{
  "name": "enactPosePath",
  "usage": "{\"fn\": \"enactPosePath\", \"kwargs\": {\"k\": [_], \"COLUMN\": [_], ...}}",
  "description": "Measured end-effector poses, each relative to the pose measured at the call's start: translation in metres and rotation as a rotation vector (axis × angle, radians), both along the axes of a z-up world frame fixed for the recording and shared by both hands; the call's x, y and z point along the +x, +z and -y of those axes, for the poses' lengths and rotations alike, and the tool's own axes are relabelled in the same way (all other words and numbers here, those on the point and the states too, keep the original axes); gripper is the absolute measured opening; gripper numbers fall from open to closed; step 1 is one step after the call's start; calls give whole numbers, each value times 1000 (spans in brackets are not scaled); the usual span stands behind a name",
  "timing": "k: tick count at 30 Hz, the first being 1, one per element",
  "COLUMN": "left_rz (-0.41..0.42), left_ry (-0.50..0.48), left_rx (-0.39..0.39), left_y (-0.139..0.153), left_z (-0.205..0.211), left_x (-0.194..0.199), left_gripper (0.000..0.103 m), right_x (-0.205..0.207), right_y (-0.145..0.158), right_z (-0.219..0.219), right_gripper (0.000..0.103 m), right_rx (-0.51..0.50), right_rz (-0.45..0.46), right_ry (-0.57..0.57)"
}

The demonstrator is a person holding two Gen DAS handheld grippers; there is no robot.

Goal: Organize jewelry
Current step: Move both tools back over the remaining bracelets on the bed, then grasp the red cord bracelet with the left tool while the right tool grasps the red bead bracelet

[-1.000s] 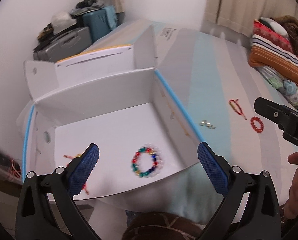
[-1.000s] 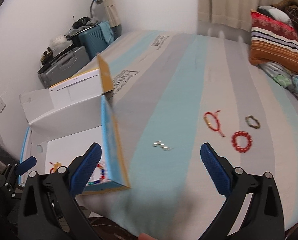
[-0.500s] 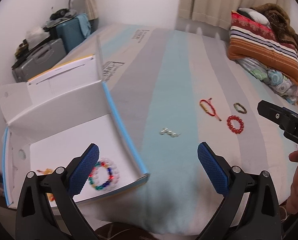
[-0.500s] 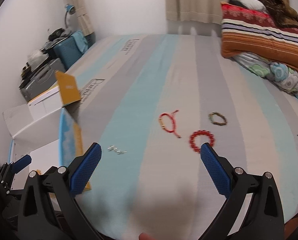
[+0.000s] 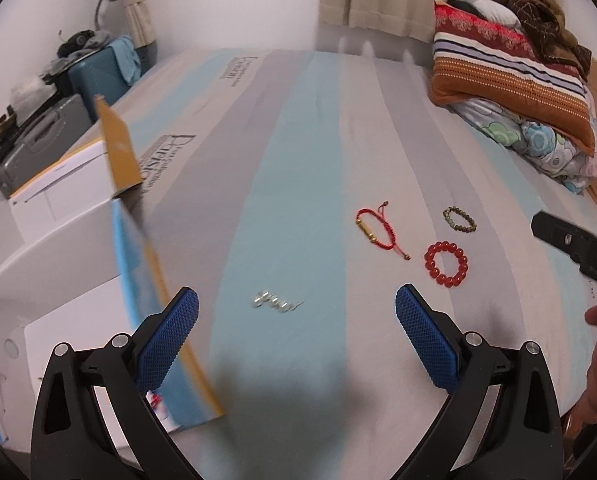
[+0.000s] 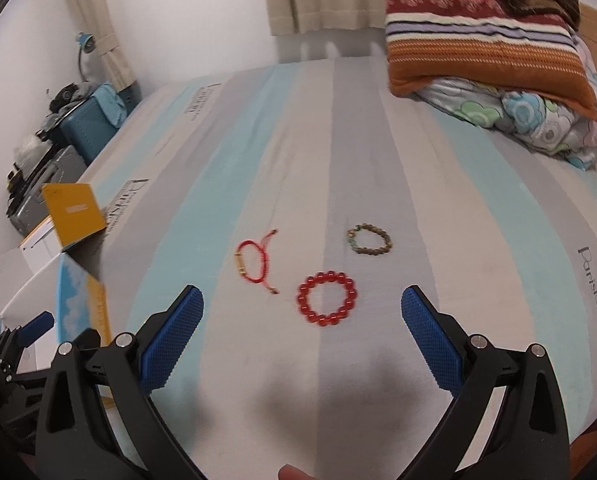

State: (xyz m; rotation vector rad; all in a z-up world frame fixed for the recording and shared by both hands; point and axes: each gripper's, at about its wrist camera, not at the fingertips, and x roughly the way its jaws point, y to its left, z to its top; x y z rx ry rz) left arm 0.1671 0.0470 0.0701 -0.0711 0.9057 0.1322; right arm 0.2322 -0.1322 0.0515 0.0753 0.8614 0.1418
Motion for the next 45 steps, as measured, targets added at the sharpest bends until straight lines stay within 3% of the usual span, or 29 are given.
{"fn": "enactPosePath", "kwargs": {"k": [16,28,40,45], "left_rz": [-65,-151,-224,-229], "left_ry": [-35,-60,-90,-113], "left_rx": [-9,10,34,22], "left_y": [-60,-125,-160,-158], "left_z": [38,38,45,48], "left_x": [112,170,191,187], "left_gripper": [97,97,88,75], "right_x": [42,71,91,89], "right_y": [-94,-137,-165,-166], "right_z": [33,28,33,30], "right_gripper": [95,94,69,59], "right_rx": [-22,-96,-75,-88], "right_rz": [-98,-152,-240,-232], "right_ry": [-60,-35,-39,-40]}}
